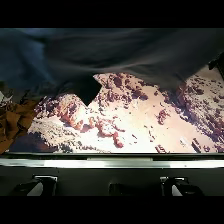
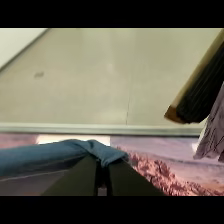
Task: Fold the clothes and pants, and hang the long-sleeved shirts on hangers.
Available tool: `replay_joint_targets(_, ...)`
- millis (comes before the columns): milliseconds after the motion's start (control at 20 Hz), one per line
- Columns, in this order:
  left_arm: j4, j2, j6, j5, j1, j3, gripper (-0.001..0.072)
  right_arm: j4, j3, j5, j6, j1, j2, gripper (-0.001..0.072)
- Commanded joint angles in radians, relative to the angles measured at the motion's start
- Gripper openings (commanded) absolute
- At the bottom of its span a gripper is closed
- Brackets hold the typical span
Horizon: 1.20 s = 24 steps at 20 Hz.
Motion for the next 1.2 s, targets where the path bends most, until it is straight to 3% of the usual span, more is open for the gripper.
replay_joint_targets(0,0.134,0.108,-0.038,-0.011,0.0,0.003,0.0012,-0.073,0.027,0.009,0.106,0.001,0.082,0.0021)
replay_joint_targets(100,0.126,0.102,-0.022,-0.012,-0.001,-0.002,0.0013,-0.072,0.027,0.026,0.135,0.001,0.062,0.0021)
replay_joint_targets(250,0.032,0.039,0.081,-0.018,-0.002,-0.068,0.0012,-0.064,0.027,0.161,0.164,0.001,-0.042,0.0022)
replay_joint_targets(400,-0.065,-0.074,0.204,-0.037,-0.01,-0.199,0.0013,-0.064,0.027,0.341,0.192,0.001,-0.225,0.0022)
replay_joint_targets(500,-0.069,-0.177,0.233,-0.027,-0.027,-0.304,0.0014,-0.065,0.013,0.398,0.179,0.001,-0.369,0.0022)
replay_joint_targets(650,-0.069,-0.362,0.284,0.061,-0.067,-0.435,0.0014,-0.064,-0.067,0.326,0.169,0.001,-0.57,0.0022)
replay_joint_targets(900,-0.08,-0.673,0.281,0.272,-0.132,-0.46,0.0013,-0.059,-0.126,0.138,0.209,0.001,-0.872,0.0022)
replay_joint_targets(1150,-0.083,-0.783,0.282,0.329,-0.138,-0.46,0.0013,-0.071,-0.126,0.081,0.222,0.001,-0.995,0.0022)
